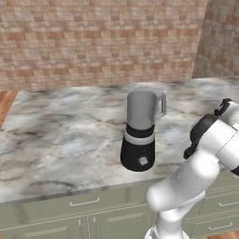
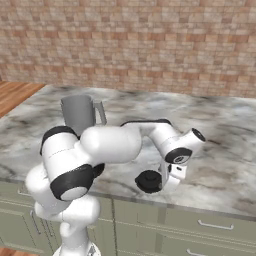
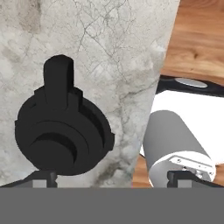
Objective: Close the lid blender by securely placing the lid on top.
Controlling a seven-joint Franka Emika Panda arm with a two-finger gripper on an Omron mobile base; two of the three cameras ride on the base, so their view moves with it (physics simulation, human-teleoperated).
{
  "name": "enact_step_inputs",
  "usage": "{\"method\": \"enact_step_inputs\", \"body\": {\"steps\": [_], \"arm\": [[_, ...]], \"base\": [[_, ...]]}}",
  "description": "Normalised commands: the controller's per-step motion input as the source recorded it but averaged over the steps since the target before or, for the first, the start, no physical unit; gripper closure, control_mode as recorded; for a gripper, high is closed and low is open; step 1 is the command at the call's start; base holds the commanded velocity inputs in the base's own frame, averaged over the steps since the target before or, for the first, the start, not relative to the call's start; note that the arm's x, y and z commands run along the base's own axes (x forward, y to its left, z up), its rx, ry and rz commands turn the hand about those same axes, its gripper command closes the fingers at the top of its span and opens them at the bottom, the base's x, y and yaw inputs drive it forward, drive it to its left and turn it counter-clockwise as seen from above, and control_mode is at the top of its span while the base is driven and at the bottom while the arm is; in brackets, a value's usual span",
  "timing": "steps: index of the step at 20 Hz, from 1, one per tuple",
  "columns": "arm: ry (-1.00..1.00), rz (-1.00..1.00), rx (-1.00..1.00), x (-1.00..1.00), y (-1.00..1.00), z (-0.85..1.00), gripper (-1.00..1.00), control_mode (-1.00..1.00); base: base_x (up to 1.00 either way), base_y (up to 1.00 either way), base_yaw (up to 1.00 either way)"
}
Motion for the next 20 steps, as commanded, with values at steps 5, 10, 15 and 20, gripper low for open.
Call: {"method": "enact_step_inputs", "body": {"steps": [5, 10, 15, 20], "arm": [[0.00, 0.00, 0.00, 0.31, -0.04, -0.25, -1.00, -1.00], [0.00, 0.00, 0.01, 0.27, -0.35, -0.15, -1.00, -1.00], [0.00, 0.00, 0.00, 0.17, -0.15, -0.23, -1.00, -1.00], [0.00, 0.00, 0.00, 0.08, 0.00, -0.30, -1.00, -1.00]], "base": [[0.00, 0.00, 0.00], [0.00, 0.00, 0.00], [0.00, 0.00, 0.00], [0.00, 0.00, 0.00]]}}
